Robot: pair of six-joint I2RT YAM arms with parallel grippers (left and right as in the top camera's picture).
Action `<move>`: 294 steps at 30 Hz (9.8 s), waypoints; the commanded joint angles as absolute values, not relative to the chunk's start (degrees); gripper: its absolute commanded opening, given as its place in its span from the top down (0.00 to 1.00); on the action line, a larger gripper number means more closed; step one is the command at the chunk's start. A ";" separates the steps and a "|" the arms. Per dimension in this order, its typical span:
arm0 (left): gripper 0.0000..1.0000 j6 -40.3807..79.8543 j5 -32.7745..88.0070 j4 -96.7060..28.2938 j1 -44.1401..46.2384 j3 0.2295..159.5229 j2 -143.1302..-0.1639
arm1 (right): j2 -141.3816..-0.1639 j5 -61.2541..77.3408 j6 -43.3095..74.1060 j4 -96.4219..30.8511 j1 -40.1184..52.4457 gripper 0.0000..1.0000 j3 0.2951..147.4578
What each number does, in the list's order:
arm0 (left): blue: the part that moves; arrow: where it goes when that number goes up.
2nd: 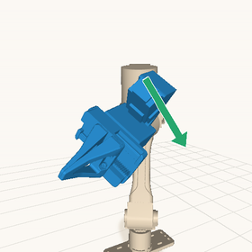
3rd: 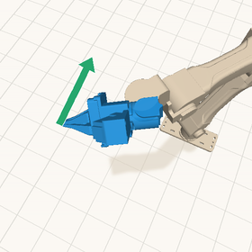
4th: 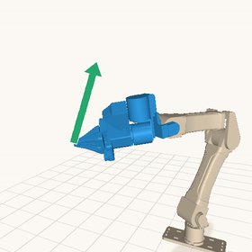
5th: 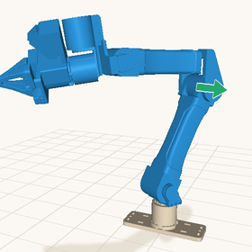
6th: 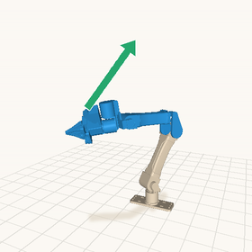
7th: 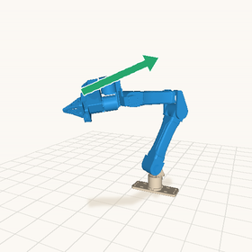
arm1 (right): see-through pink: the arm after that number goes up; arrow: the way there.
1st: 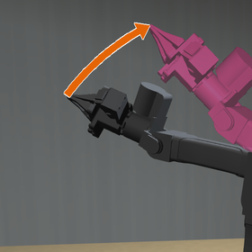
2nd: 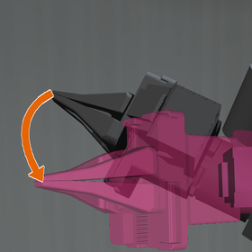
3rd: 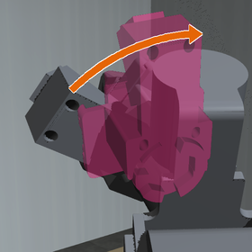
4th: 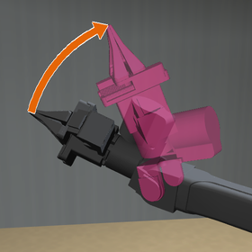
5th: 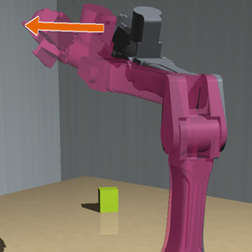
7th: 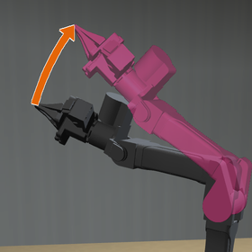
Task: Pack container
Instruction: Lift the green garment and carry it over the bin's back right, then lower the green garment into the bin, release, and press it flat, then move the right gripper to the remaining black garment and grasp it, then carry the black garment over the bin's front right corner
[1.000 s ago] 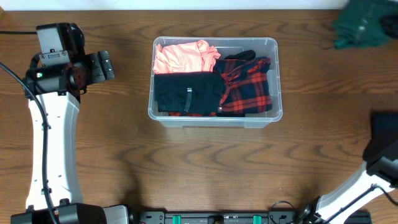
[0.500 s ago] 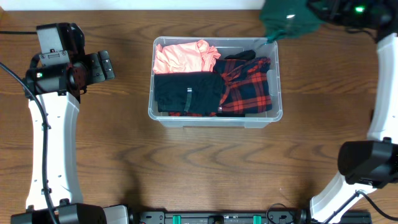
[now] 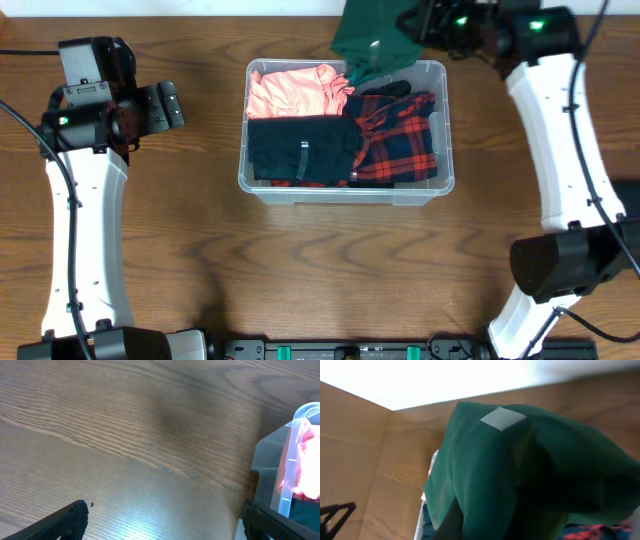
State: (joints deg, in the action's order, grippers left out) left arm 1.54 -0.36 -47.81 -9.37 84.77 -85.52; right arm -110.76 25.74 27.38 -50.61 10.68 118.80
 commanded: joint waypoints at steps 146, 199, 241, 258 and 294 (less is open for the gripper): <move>0.02 2.04 -0.60 -47.97 -9.58 84.62 -86.00 | -101.60 7.46 7.29 -50.48 14.61 0.01 111.11; 0.02 2.04 -0.60 -47.97 -9.58 84.62 -86.00 | -87.44 5.28 21.17 -26.26 -58.76 0.07 46.33; 0.02 2.04 -0.60 -47.97 -9.58 84.62 -86.00 | -93.08 29.91 20.69 -16.56 -52.40 0.99 52.38; 0.02 2.04 -0.60 -47.97 -9.58 84.62 -86.00 | -84.82 42.96 5.80 -43.35 -25.89 0.99 79.13; 0.02 2.04 -0.60 -47.97 -9.58 84.62 -86.00 | -82.76 37.52 -12.95 -55.22 7.16 0.99 76.05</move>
State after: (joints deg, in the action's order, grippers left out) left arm 1.54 -0.36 -47.81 -9.37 84.77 -85.52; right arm -82.21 36.32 -11.70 -56.14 6.83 76.18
